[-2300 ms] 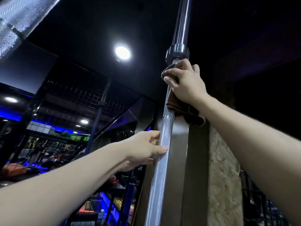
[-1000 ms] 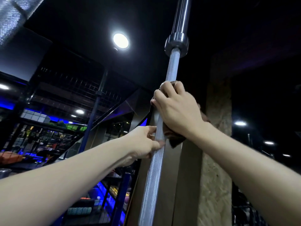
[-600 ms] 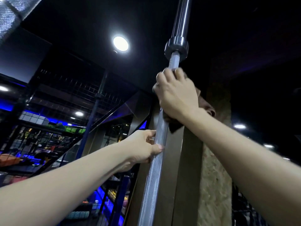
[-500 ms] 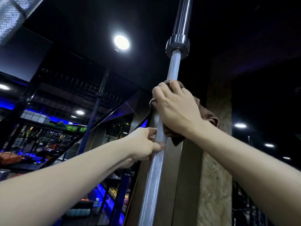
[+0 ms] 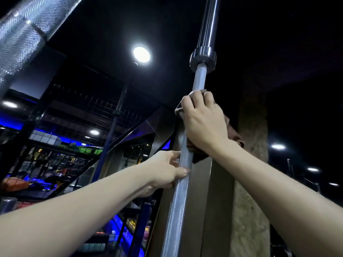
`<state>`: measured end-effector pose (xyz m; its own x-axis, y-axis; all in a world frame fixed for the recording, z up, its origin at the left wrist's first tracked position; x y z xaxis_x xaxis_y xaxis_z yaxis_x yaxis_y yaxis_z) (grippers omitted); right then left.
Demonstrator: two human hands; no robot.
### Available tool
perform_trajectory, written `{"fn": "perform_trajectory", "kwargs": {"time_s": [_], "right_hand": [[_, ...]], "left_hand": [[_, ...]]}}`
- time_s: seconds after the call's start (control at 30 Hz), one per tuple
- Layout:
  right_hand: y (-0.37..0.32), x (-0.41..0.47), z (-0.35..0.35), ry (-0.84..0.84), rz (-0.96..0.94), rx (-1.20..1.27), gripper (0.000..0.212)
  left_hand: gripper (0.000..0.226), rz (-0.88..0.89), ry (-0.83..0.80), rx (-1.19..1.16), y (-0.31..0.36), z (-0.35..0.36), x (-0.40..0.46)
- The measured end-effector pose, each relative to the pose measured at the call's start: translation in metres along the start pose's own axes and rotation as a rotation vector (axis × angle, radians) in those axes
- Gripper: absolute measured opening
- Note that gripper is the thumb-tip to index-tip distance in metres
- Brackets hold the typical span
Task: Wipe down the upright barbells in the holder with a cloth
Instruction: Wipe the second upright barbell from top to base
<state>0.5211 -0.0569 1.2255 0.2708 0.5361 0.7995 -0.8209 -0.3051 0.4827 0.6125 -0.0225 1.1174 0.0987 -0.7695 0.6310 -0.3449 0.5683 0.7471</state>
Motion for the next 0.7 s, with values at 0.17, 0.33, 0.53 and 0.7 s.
{"fn": "perform_trajectory", "kwargs": {"time_s": [0.17, 0.33, 0.53, 0.7], "right_hand": [[0.022, 0.032, 0.003, -0.034, -0.099, -0.076, 0.017], [0.033, 0.063, 0.017, -0.240, 0.072, -0.040, 0.033], [0.019, 0.019, -0.008, -0.508, 0.130, 0.256, 0.059], [0.018, 0.000, -0.023, -0.449, 0.090, 0.355, 0.073]], "left_hand": [[0.030, 0.005, -0.018, 0.077, 0.007, 0.001, 0.001], [0.022, 0.028, -0.043, 0.197, 0.014, 0.004, 0.002], [0.033, -0.043, -0.041, 0.234, 0.023, 0.000, 0.006], [0.033, -0.048, -0.051, 0.159, 0.017, -0.002, 0.010]]}}
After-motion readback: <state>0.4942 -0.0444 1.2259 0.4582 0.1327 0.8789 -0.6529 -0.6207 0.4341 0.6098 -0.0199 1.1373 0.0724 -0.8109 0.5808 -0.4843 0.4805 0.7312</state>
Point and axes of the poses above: each hand's wrist, its own x-axis towards the middle knuckle, its own z-axis out of the palm, y = z × x, the point moved 2 cm from there along x, towards the middle knuckle, and after that the axes turned 3 degrees about z, right-handed, at the moved point
